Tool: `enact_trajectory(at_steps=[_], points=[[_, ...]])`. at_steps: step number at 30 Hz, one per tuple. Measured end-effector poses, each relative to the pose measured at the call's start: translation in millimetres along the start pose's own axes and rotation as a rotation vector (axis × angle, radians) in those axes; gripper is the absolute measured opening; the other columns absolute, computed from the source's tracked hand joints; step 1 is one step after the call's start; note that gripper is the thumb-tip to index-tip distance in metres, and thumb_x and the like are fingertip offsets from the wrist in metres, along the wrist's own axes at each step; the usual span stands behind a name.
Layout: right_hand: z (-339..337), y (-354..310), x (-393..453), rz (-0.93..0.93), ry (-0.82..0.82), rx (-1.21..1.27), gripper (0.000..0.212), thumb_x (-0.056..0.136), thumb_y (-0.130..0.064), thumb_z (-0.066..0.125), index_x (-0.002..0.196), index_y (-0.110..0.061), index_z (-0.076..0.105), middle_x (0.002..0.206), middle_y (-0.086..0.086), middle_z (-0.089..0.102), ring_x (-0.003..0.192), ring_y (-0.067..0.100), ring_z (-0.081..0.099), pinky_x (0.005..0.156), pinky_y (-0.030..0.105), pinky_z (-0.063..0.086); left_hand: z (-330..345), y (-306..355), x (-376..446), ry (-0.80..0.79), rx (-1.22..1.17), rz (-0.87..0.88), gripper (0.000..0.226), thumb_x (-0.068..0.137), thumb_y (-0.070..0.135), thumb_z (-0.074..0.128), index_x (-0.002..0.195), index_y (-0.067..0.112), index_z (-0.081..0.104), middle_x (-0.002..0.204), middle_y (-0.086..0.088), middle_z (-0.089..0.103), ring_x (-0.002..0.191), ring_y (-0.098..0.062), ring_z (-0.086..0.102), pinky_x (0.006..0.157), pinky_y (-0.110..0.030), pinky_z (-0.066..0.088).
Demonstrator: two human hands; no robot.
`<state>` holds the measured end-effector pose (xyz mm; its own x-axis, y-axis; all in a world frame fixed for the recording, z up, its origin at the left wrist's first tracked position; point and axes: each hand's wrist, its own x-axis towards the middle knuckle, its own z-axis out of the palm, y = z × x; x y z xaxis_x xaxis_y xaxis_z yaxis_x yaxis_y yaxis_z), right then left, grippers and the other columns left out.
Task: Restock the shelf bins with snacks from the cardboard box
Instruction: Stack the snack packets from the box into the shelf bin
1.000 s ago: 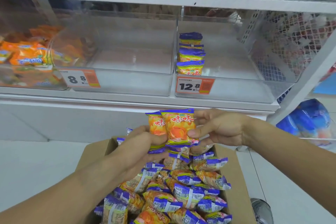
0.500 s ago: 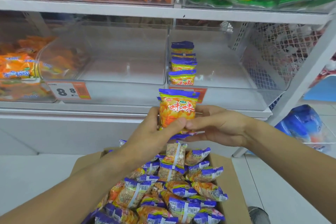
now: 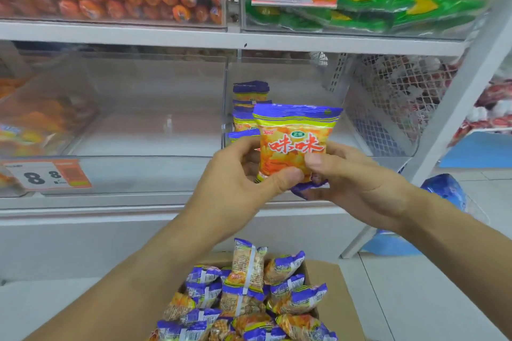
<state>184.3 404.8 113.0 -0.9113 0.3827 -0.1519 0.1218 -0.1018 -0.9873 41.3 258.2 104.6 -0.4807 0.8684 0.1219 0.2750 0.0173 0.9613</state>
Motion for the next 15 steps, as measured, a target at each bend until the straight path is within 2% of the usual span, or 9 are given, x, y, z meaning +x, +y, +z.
enact_trajectory(at_steps=[3,5,7,8,10,13,15], points=[[-6,-9,5,-0.059,0.089,-0.042,0.078,0.059,-0.057,0.087,0.122,-0.015,0.067,0.108,0.010,0.067,0.089,0.025,0.061,0.085,0.043,0.054,9,4,9,-0.017,0.016,0.049,0.058,0.071,0.048,0.084,0.121,0.028,0.064,0.108,0.011,0.074,0.098,-0.009,0.071,0.087,-0.032,0.057],[-10,-10,11,-0.069,0.111,-0.011,0.074,0.066,-0.050,0.085,0.126,-0.012,0.064,0.119,0.013,0.070,0.104,0.040,0.067,0.093,0.058,0.054,10,6,12,-0.059,0.035,0.062,0.058,0.072,0.052,0.083,0.122,0.030,0.062,0.108,0.015,0.073,0.099,-0.005,0.070,0.086,-0.026,0.056],[-13,-9,15,-0.066,0.123,-0.007,0.081,0.065,-0.051,0.086,0.130,-0.009,0.062,0.127,0.022,0.066,0.119,0.050,0.058,0.102,0.069,0.044,10,8,12,-0.044,0.056,0.095,0.063,0.071,0.055,0.077,0.127,0.032,0.059,0.112,0.019,0.070,0.102,0.003,0.066,0.083,-0.015,0.052],[-15,-9,17,-0.071,0.139,-0.010,0.083,0.064,-0.052,0.087,0.129,-0.007,0.062,0.127,0.024,0.065,0.120,0.051,0.057,0.103,0.067,0.044,10,9,12,-0.007,0.081,0.113,0.071,0.069,0.059,0.074,0.132,0.034,0.055,0.119,0.020,0.066,0.107,0.006,0.063,0.083,-0.010,0.050],[-22,-11,25,-0.083,0.187,-0.016,0.084,0.064,-0.051,0.087,0.128,-0.003,0.062,0.126,0.026,0.065,0.116,0.048,0.061,0.095,0.059,0.047,6,9,13,0.135,0.169,0.144,0.084,0.069,0.068,0.070,0.141,0.034,0.046,0.129,0.021,0.054,0.117,0.009,0.052,0.085,-0.001,0.042],[-45,-15,42,-0.086,0.283,0.018,0.094,0.061,-0.055,0.087,0.130,0.001,0.059,0.125,0.029,0.064,0.099,0.042,0.060,0.085,0.051,0.043,-9,-3,26,0.377,0.347,0.237,0.076,0.073,0.060,0.074,0.136,0.026,0.048,0.128,0.012,0.049,0.119,0.002,0.047,0.090,0.004,0.029],[-64,-17,56,-0.078,0.357,0.019,0.097,0.057,-0.059,0.088,0.126,0.003,0.061,0.113,0.027,0.067,0.085,0.035,0.060,0.084,0.045,0.046,-21,-15,37,0.373,0.470,0.206,0.089,0.068,0.055,0.080,0.143,0.026,0.041,0.130,0.014,0.043,0.126,-0.006,0.041,0.092,0.004,0.022]])
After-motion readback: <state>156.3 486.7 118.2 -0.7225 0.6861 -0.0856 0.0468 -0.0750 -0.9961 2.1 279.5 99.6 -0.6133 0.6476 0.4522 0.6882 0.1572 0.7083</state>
